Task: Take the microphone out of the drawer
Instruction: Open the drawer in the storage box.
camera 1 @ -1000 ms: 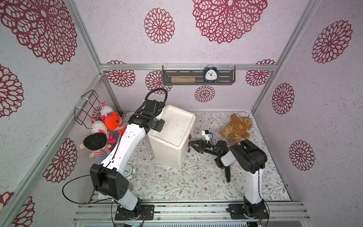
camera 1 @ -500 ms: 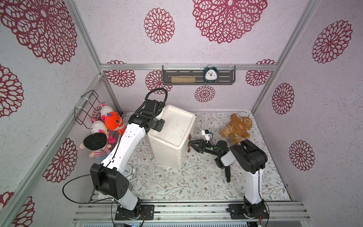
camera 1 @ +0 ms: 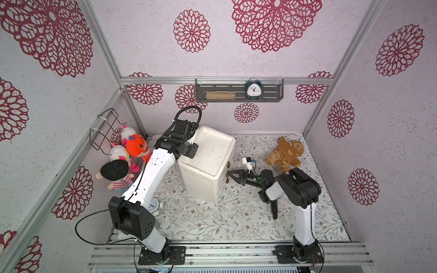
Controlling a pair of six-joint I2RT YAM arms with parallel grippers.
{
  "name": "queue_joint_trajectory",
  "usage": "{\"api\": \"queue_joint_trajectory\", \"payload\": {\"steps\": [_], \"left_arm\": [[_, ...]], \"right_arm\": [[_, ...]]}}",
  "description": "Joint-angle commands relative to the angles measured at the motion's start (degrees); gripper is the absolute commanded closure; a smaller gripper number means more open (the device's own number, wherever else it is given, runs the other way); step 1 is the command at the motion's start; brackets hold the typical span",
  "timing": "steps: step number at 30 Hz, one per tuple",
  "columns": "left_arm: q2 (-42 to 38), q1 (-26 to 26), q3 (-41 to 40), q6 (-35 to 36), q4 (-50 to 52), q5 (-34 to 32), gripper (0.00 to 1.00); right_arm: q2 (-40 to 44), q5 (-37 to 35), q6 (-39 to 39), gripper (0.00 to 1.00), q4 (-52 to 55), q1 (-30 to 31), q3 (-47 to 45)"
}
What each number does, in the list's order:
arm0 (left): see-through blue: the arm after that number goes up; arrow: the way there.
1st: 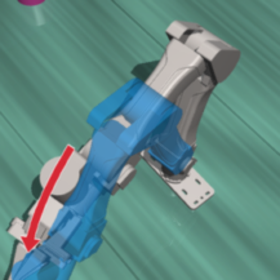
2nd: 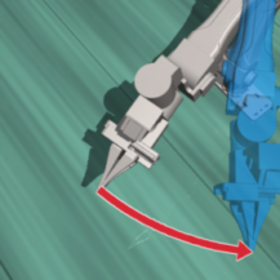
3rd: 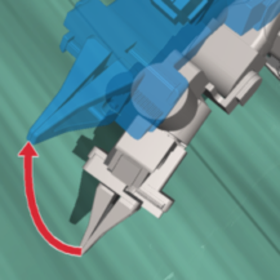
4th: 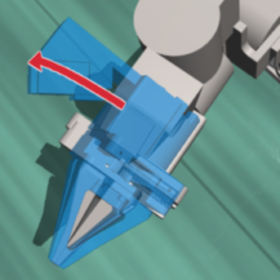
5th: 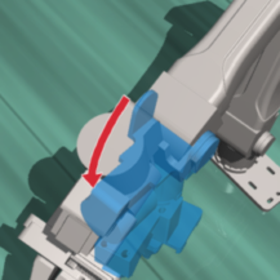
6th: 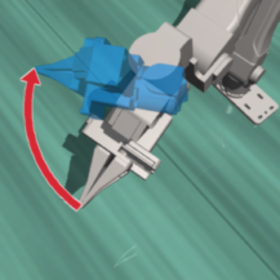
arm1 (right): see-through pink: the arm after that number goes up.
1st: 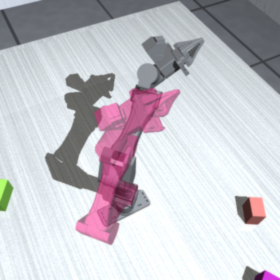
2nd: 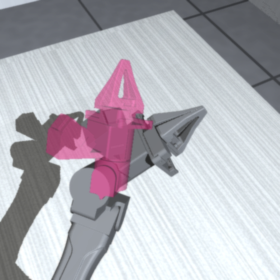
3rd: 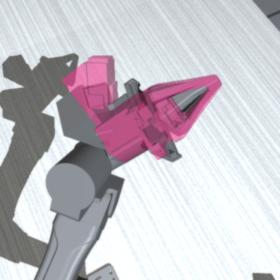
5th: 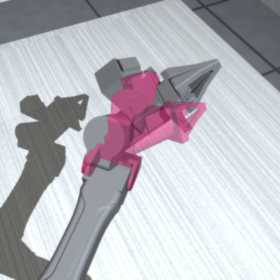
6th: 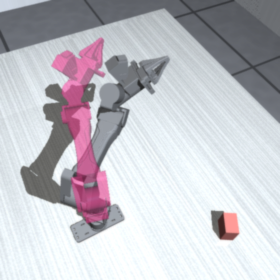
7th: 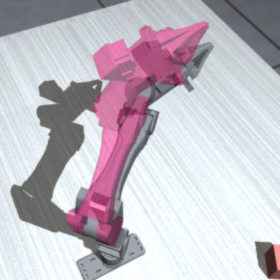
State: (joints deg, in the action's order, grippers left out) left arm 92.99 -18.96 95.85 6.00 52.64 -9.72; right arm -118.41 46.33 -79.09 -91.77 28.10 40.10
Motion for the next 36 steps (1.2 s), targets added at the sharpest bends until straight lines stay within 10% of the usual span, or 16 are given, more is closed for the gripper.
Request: {"api": "queue_joint_trajectory", "payload": {"steps": [1,15,36], "left_arm": [[4.22,-0.63,-1.57,3.51,1.31,-3.56,0.99],[4.11,-0.72,-1.81,3.5,1.33,-3.82,0.99],[4.61,-0.65,-1.45,3.58,1.31,-3.74,0.99]], "right_arm": [[1.37,5.38,0.87,0.89,-4.67,2.97,-0.46],[6.16,3.24,7.82,1.0,5.02,1.11,-3.9],[33.69,-20.14,41.42,1.0,69.79,-1.55,-4.32]]}}
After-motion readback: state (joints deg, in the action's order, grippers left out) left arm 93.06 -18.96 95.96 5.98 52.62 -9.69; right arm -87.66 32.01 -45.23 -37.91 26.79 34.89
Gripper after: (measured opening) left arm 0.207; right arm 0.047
